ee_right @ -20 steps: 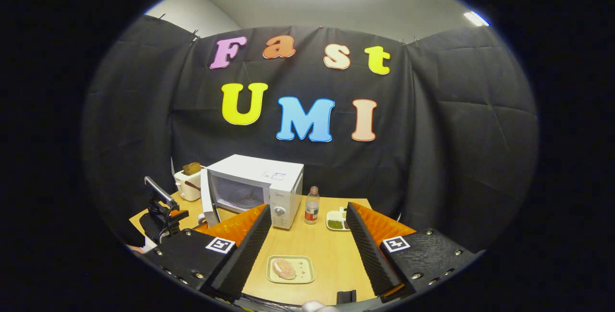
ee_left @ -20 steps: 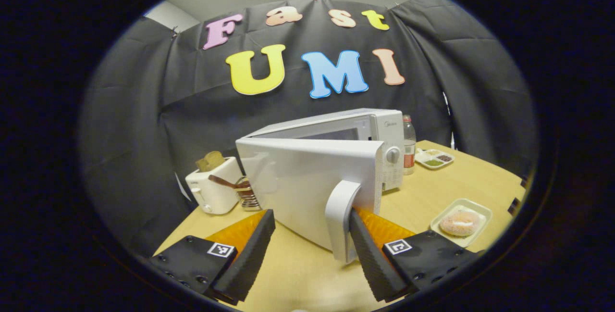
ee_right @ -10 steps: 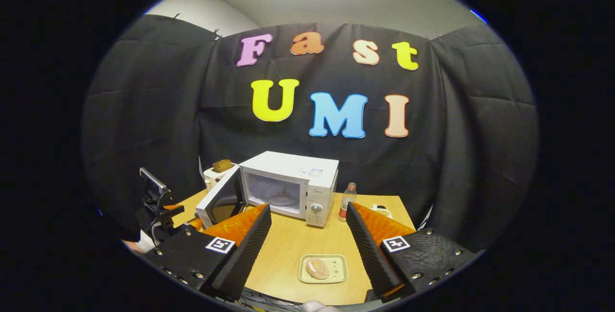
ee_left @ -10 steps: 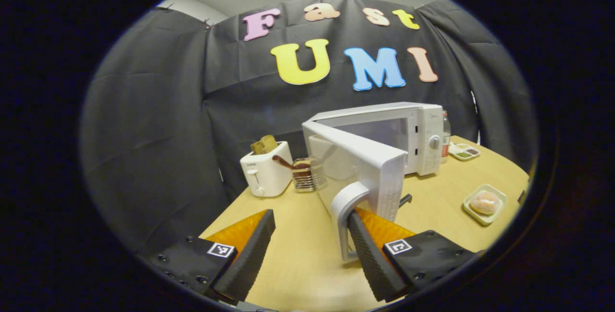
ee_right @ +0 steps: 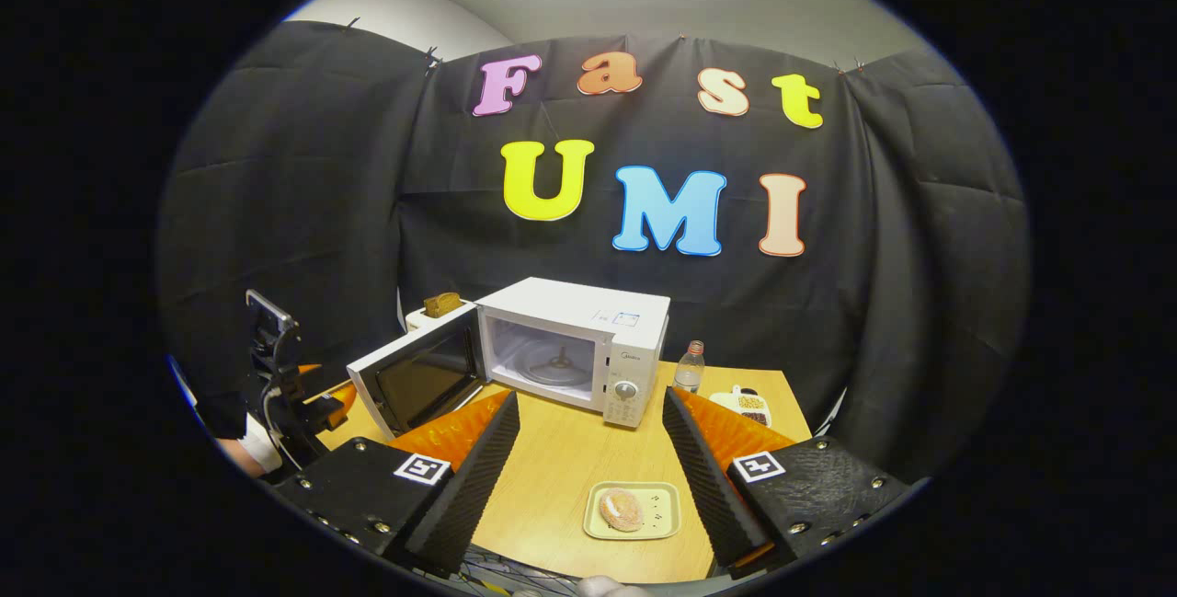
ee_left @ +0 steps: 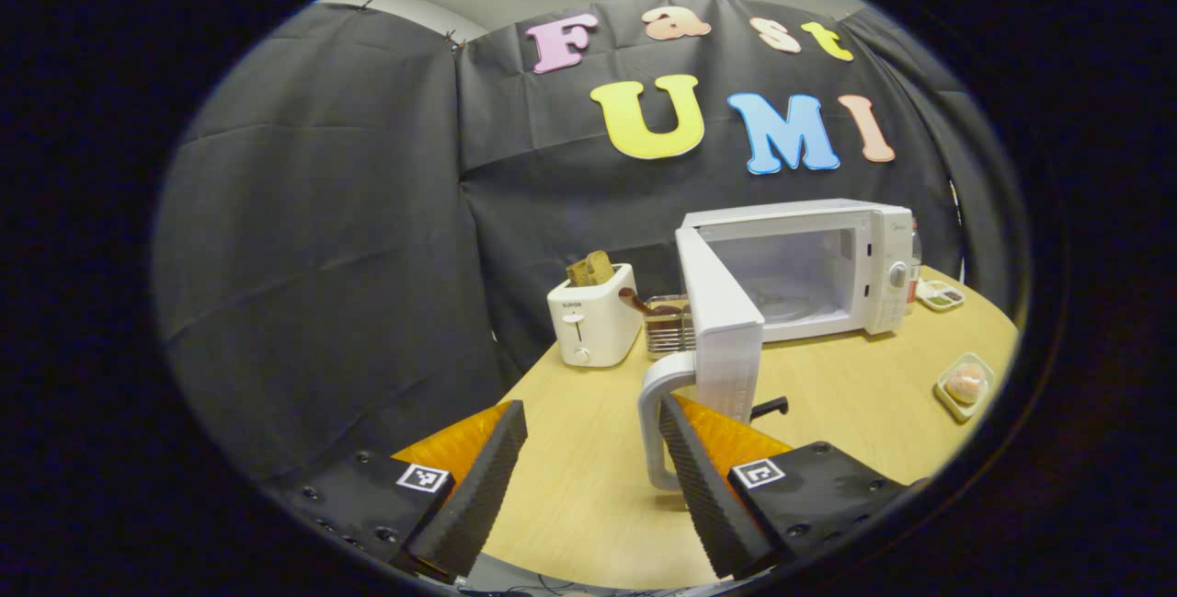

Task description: Open the microwave oven with the left hand, put the food in, and close the microwave oven.

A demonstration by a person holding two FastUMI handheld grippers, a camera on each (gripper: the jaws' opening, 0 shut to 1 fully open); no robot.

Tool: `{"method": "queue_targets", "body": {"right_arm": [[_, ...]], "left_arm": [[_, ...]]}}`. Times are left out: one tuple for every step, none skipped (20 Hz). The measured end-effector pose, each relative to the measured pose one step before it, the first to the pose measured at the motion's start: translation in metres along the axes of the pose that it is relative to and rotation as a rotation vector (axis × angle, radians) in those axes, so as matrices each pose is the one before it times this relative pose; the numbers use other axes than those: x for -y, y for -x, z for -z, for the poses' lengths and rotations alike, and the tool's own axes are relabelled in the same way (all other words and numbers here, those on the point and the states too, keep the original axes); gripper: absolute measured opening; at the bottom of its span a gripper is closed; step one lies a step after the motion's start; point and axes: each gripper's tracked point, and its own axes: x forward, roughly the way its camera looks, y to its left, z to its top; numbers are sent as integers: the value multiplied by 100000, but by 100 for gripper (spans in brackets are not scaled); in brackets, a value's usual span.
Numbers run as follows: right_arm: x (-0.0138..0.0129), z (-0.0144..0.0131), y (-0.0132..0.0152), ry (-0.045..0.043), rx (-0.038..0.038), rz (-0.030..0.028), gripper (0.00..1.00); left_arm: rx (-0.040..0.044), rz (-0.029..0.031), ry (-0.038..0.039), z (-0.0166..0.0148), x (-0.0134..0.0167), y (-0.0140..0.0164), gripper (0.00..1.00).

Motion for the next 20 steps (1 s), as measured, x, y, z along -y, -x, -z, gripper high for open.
{"method": "queue_targets", "body": {"right_arm": [[105,654,-377,730,-633,-485,96],[106,880,-430,687,-1243,-975,96],[380,1439,-406,975,-2373,-72,96],[498,1586,-398,916,-2765,-125,96],[511,1737,-529,127,-2902,54,96],[225,2055,-587,-413,-4369,-1367,96],[150,2318,-529,-750,-4046,-1572,96],[607,1898,-539,-622,-3322,-643,96],[422,1860,-827,301,-3167,-1105,96],[480,1869,-869,648,-3744,-843,96],[324,1875,-960,785,-3234,-1322,96],[297,1420,-992,1202,-2178,-1071,96],[158,1440,-1119,372,-2666,-1487,96],[21,1135,-1173,135,-2158,-2144,96],[117,1166,-1003,69,-1827,-1152,96],[173,785,-1126,-273,-1869,-1256,96],[74,422,-1157,350,-642,-952,96],[151,203,-1040,1207,-412,-430,96],[112,124,-1059,1610,-402,202,96],[113,-83,-1119,1428,-439,-121,96]], "left_arm": [[825,-95,176,-584,-62,381,95],[753,43,-97,-454,57,666,97],[612,258,100,-514,121,778,98],[341,245,143,-469,265,843,97],[736,479,-279,-781,414,941,100],[1157,244,-499,-923,153,1103,100],[1730,297,68,-1269,276,1142,100],[1510,629,1215,-1427,498,935,100],[1128,693,1650,-1522,640,1040,100],[1264,482,1197,-1237,632,870,100],[823,-890,1434,-1469,528,846,100],[1439,-190,2088,-1486,901,784,100],[1875,885,1740,-1741,1323,723,100],[1452,72,-195,-1436,1030,593,100],[973,-454,-1759,-1449,866,416,100],[1674,683,-1715,-1207,1083,354,100],[1364,738,-1130,-1413,1155,391,100],[1356,1025,-617,-1125,1018,143,97],[728,1392,-319,-891,1020,185,94],[391,1568,-386,-544,884,0,100]]}}
